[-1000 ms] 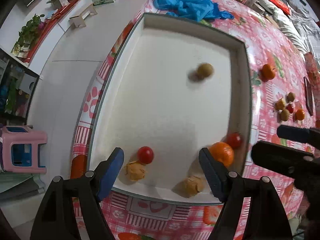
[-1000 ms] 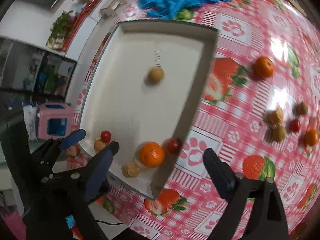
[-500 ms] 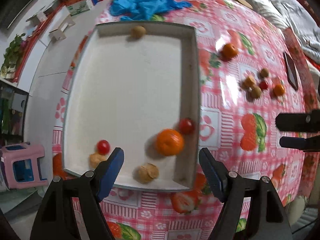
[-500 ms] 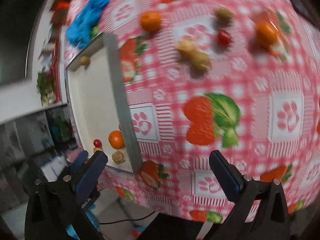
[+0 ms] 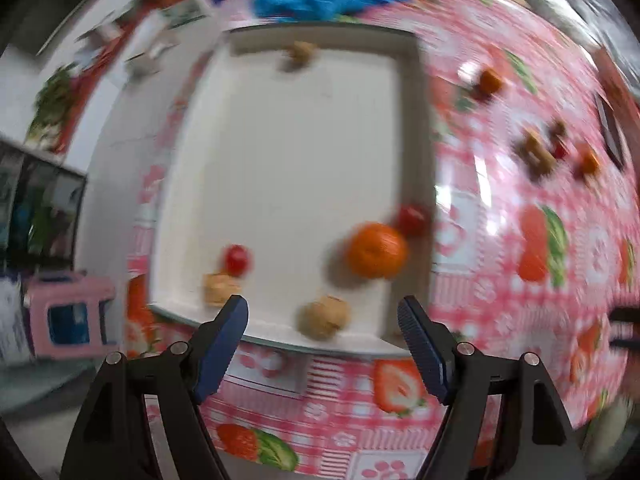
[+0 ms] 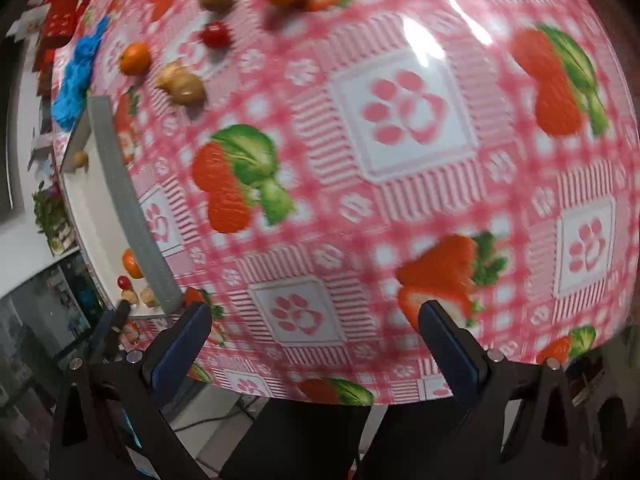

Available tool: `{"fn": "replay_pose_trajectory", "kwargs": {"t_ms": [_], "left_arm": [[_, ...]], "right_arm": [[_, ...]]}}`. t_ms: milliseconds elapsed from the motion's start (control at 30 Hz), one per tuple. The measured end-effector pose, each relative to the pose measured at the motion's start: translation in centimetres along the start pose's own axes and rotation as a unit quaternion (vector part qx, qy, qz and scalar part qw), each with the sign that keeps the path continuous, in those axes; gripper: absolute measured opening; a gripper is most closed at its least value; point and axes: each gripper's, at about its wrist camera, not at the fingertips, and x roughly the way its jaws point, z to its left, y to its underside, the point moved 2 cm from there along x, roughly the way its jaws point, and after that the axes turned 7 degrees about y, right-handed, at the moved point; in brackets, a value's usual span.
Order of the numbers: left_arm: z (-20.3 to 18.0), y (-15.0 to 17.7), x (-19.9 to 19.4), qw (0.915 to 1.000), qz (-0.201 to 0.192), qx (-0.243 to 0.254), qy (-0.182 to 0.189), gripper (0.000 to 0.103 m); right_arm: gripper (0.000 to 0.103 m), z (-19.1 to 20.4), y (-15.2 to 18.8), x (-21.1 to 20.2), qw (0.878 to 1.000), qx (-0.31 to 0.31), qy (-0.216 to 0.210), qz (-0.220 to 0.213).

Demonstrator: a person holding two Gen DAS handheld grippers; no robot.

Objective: Organize fruits
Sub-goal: 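Move both tools back away from the tray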

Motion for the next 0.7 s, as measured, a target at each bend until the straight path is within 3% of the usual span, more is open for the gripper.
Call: {"fn": "replay_pose_trajectory", "kwargs": {"t_ms": [67,167,400,467,700], "left_arm": [[1.4,-0.6,0.9,0.9997,0.009,-0.014,-0.021,0.078],[1.7,-0.3,3.0,0.9975,0.042,0.015,-0.055,0.078],[0.4,1.3,4.3,0.9957,0.074,0.045,-0.034,0.079],[0.0,2.0,4.2,0.9944,0.074,0.058,-0.048,0.079],[-0.3,2.5,1.5,0.9961,0.052,0.055,-0.046,0.079]], "right_arm": [[0.103,-1.0,0.4,0.2,1.000,0.016,-0.005,0.000],[0.103,-1.7,0.5,0.3,1.000,0.027,-0.007,0.003],[0.103,-2.7,0.6,-0.8,0.999,0.035,0.000,-0.007],[0.103,-3.1,0.6,-1.0,0.999,0.042,0.002,-0.008],[0.103,-5.4,1.5,-0.1,0.995,0.097,-0.014,0.012]]}}
